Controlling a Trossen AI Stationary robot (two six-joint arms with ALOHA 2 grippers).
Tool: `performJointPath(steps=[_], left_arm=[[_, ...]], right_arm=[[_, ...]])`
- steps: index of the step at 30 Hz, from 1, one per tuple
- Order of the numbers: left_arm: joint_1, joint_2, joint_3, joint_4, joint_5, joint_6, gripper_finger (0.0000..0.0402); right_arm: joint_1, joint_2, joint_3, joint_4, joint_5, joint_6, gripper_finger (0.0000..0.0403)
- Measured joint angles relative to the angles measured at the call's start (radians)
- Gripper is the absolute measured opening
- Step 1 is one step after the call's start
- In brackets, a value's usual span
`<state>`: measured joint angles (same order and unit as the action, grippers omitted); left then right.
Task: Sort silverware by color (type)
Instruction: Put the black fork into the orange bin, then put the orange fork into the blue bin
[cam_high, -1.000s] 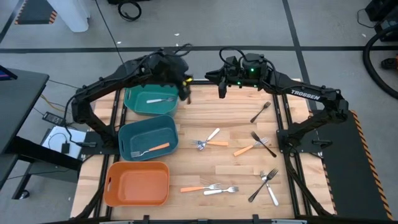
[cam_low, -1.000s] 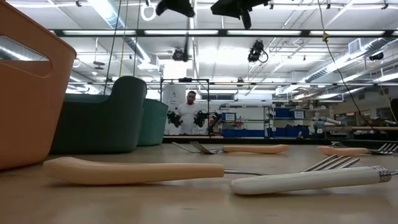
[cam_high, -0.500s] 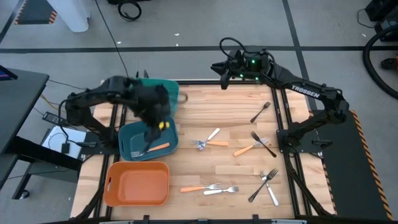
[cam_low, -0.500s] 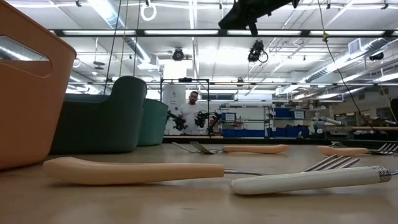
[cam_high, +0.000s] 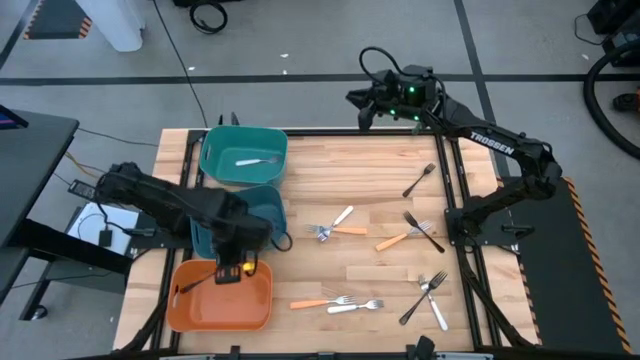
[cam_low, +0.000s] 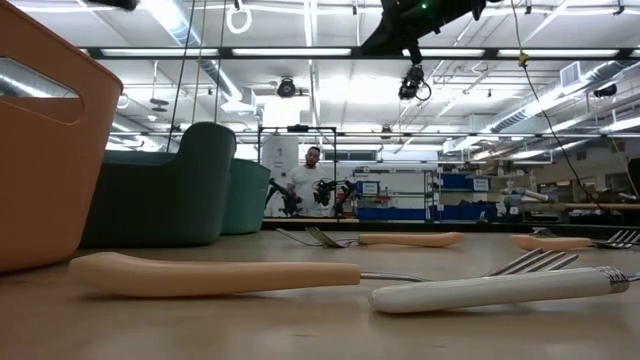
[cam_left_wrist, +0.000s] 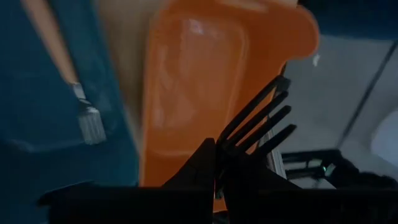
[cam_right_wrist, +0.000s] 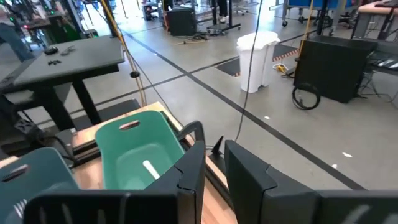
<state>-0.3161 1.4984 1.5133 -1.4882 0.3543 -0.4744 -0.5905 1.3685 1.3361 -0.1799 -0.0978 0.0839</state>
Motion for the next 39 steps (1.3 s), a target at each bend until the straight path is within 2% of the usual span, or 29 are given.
performJointPath(steps=[7,12,19,22,25,31,35,39], left_arm=[[-0.062,0.003,-0.179,0.131,0.061,-0.054,0.0021],[-0.086,0.003,-0.229,0.146,0.061,-0.047,0.0033],[-0.116,0.003,-0.296,0.317,0.059,-0.015,0.0063],[-0.113,0.003,-0.306,0.34,0.055,-0.023,0.0079],[-0.113,0.003,-0.309,0.338,0.045,-0.037,0.0094],[-0.113,0.003,-0.309,0.337,0.043,-0.038,0.0103],[-0.113,0.001,-0.309,0.33,0.042,-0.039,0.0103],[-0.113,-0.001,-0.309,0.327,0.042,-0.044,0.0103]], right_arm=[[-0.007,0.0,0.0,0.0,-0.001,-0.002,0.0068],[-0.007,0.0,0.0,0.0,-0.001,0.029,0.0068],[0.002,0.0,0.0,-0.001,-0.006,0.183,0.0068],[0.018,0.001,0.0,-0.002,-0.01,0.212,0.0068],[0.038,-0.001,0.0,-0.014,-0.052,0.24,0.0068],[0.114,-0.028,0.0,-0.107,-0.238,0.312,0.0068],[0.213,-0.032,0.0,-0.233,-0.274,0.352,0.0068],[0.351,-0.03,0.0,-0.414,-0.261,0.359,0.0068]])
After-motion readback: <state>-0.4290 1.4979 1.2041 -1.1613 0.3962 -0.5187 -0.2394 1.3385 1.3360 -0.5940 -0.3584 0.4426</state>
